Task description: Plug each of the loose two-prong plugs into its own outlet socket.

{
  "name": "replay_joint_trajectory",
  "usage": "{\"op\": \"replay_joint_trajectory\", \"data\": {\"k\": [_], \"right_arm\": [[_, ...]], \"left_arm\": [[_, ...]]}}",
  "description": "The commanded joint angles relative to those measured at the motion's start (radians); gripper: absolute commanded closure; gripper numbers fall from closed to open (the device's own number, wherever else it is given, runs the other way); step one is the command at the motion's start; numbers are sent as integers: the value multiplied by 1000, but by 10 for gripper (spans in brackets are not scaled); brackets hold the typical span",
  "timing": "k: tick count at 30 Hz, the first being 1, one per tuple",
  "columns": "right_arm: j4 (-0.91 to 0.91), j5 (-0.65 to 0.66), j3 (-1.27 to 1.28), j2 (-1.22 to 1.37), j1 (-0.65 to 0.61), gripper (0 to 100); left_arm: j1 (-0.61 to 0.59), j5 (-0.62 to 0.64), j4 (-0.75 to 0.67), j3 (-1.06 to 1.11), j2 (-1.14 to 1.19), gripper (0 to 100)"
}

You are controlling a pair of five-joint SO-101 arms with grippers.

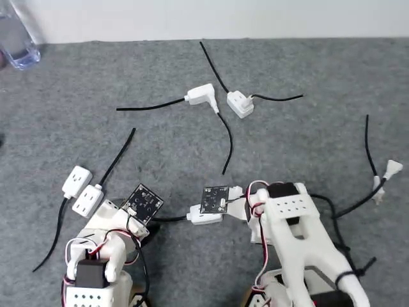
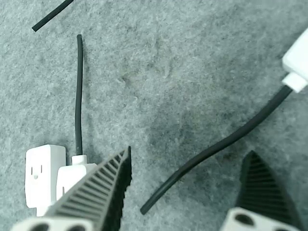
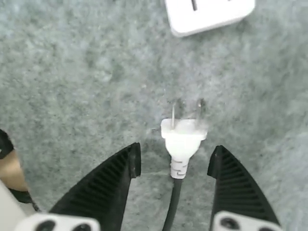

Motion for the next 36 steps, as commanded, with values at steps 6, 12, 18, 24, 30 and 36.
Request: {"op": "replay_joint_trajectory", "data": {"k": [6,12,18,24,30,36], "right_arm": [[-44,20,-80,79,-2,758],[-68,20,-89,113,-5,758],[-68,40,-91,139,-5,758],[-90,40,-91,139,-5,758],[-90,41,-89,139,-47,813],[-85,32,-84,140,-51,778]], "left_arm": [[-3,-8,5,-4,-11,658],[-3,-8,5,-4,-11,658],[-3,-8,5,-4,-11,658],[-3,-8,5,-4,-11,658],[-3,-8,5,-4,-11,658],[-3,-8,6,-4,-11,658]]}}
